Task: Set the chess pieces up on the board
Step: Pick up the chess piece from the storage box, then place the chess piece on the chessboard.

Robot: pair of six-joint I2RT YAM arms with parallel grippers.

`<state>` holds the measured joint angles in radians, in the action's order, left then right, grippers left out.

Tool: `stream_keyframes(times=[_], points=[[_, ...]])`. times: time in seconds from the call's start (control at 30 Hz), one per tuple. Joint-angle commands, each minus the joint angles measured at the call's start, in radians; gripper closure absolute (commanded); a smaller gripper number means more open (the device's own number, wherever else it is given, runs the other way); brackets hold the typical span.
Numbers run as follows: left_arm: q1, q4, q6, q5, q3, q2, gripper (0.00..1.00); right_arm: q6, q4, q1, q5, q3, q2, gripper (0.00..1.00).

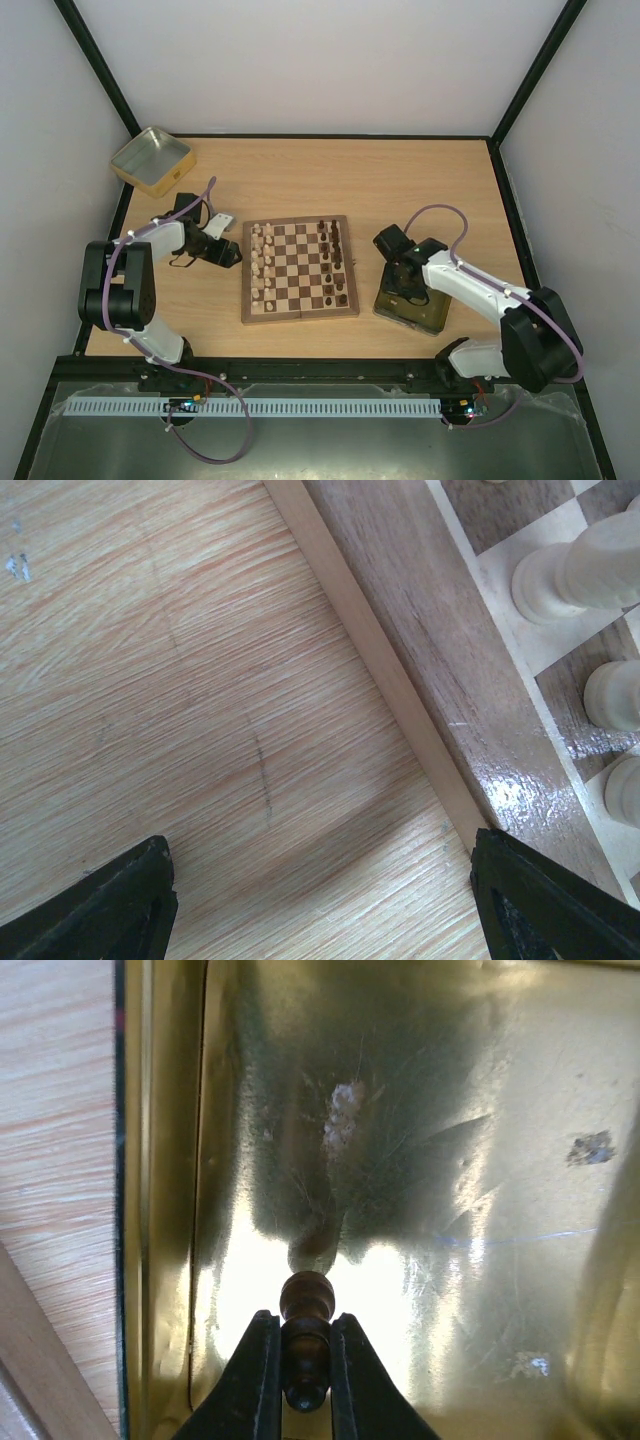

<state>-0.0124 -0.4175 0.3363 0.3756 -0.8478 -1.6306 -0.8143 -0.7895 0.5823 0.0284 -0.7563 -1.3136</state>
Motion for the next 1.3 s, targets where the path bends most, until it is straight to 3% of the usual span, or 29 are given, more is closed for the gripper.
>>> stream_keyframes(times=[0.0,0.23,0.43,0.93,1.27], points=[[-0.008,-0.027,-0.001,-0.01,0.01,-0.025,0.19,0.023,-0.09,-0.004,-0.084,-0.063,0.034,0.96],[-0.008,-0.027,-0.001,-0.011,0.011,-0.02,0.19,0.028,-0.152,0.01,-0.144,-0.158,0.047,0.97],[-0.007,-0.028,-0.002,-0.014,0.013,-0.018,0.19,0.01,-0.174,0.102,-0.198,-0.273,0.008,0.98],[-0.001,-0.026,0.0,-0.012,0.016,-0.014,0.19,0.045,-0.016,0.169,-0.031,-0.361,-0.2,0.98],[-0.001,-0.024,0.0,-0.01,0.016,-0.011,0.19,0.049,0.011,0.218,-0.016,-0.397,-0.287,0.98]])
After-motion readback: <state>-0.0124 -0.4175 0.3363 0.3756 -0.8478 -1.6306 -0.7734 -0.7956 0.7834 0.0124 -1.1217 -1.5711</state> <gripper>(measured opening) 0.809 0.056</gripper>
